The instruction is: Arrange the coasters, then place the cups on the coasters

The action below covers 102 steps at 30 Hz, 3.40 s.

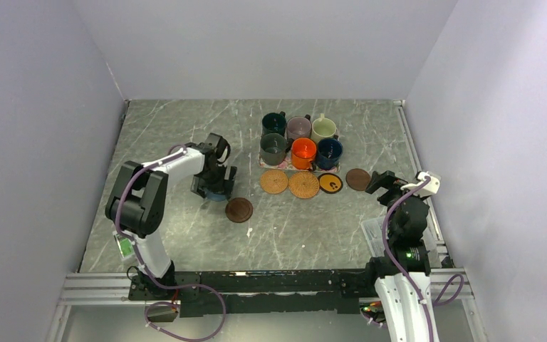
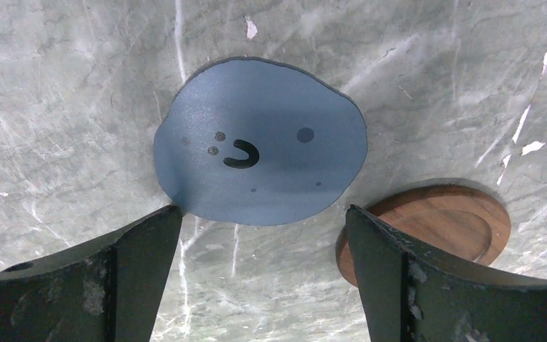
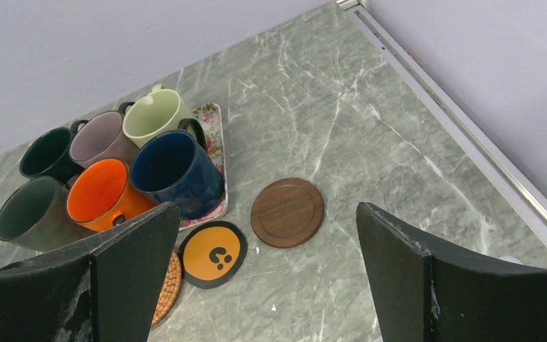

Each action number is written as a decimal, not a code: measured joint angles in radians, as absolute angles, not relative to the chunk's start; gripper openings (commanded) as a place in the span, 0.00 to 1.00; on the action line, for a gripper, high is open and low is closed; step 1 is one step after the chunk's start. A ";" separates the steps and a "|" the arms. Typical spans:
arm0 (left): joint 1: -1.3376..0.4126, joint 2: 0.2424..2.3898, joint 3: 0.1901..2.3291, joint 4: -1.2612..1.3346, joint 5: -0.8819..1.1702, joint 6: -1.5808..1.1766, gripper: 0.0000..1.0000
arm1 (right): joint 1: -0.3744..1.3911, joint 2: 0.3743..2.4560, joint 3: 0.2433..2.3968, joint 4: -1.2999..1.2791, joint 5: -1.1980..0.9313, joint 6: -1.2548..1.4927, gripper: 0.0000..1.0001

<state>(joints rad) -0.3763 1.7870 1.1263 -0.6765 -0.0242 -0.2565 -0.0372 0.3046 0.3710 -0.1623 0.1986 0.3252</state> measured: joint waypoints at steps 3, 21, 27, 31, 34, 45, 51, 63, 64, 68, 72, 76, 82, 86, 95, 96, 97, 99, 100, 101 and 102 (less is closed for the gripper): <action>-0.376 1.804 1.145 -0.694 -0.030 -0.256 0.94 | -0.037 0.305 0.371 -0.162 0.199 0.325 1.00; -0.247 1.871 1.228 -0.741 -0.018 -0.249 0.91 | -0.037 0.287 0.371 -0.163 0.199 0.325 1.00; -0.220 1.922 1.298 -0.768 -0.012 -0.249 0.86 | -0.037 0.281 0.371 -0.163 0.199 0.326 1.00; -0.183 1.944 1.331 -0.761 -0.012 -0.250 0.84 | -0.037 0.279 0.371 -0.164 0.199 0.326 1.00; -0.154 1.951 1.341 -0.749 -0.012 -0.250 0.84 | -0.037 0.279 0.371 -0.164 0.199 0.326 1.00; -0.040 1.972 1.375 -0.701 -0.010 -0.258 0.84 | -0.037 0.270 0.371 -0.163 0.198 0.333 1.00; -0.032 2.046 1.480 -0.692 -0.028 -0.257 0.84 | -0.037 0.271 0.371 -0.166 0.199 0.333 1.00; -0.038 1.978 1.403 -0.602 0.002 -0.259 0.93 | -0.037 0.277 0.373 -0.172 0.200 0.333 1.00; -0.043 1.956 1.382 -0.597 0.010 -0.261 0.94 | -0.037 0.279 0.373 -0.172 0.200 0.333 1.00; -0.072 1.849 1.330 -0.609 0.049 -0.279 0.94 | -0.037 0.281 0.373 -0.174 0.201 0.332 1.00; -0.121 1.779 1.329 -0.621 0.073 -0.278 0.94 | -0.037 0.281 0.373 -0.175 0.205 0.332 1.00; -0.171 1.773 1.302 -0.648 0.101 -0.266 0.94 | -0.037 0.281 0.373 -0.179 0.208 0.332 1.00; -0.173 1.788 1.249 -0.717 0.080 -0.248 0.94 | -0.037 0.281 0.373 -0.179 0.208 0.332 1.00; -0.176 1.819 1.256 -0.725 0.057 -0.247 0.94 | -0.037 0.282 0.373 -0.179 0.208 0.332 1.00; -0.190 1.890 1.278 -0.731 0.039 -0.246 0.93 | -0.037 0.282 0.373 -0.179 0.208 0.332 1.00; -0.190 1.897 1.283 -0.733 0.035 -0.245 0.93 | -0.037 0.282 0.373 -0.179 0.208 0.332 1.00; -0.190 1.903 1.290 -0.738 0.028 -0.245 0.92 | -0.037 0.282 0.373 -0.179 0.208 0.332 1.00; -0.190 1.917 1.308 -0.746 0.016 -0.245 0.89 | -0.037 0.282 0.373 -0.179 0.207 0.332 1.00; -0.190 1.924 1.316 -0.747 0.004 -0.245 0.88 | -0.037 0.282 0.373 -0.179 0.207 0.332 1.00; -0.190 1.931 1.324 -0.750 -0.009 -0.245 0.87 | -0.037 0.282 0.373 -0.179 0.207 0.332 1.00; -0.190 1.937 1.330 -0.750 -0.023 -0.245 0.87 | -0.037 0.282 0.373 -0.179 0.207 0.332 1.00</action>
<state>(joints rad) -0.1898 1.9373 1.3304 -0.7502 -0.0227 -0.2451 -0.0372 0.2821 0.3733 -0.1787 0.2073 0.3325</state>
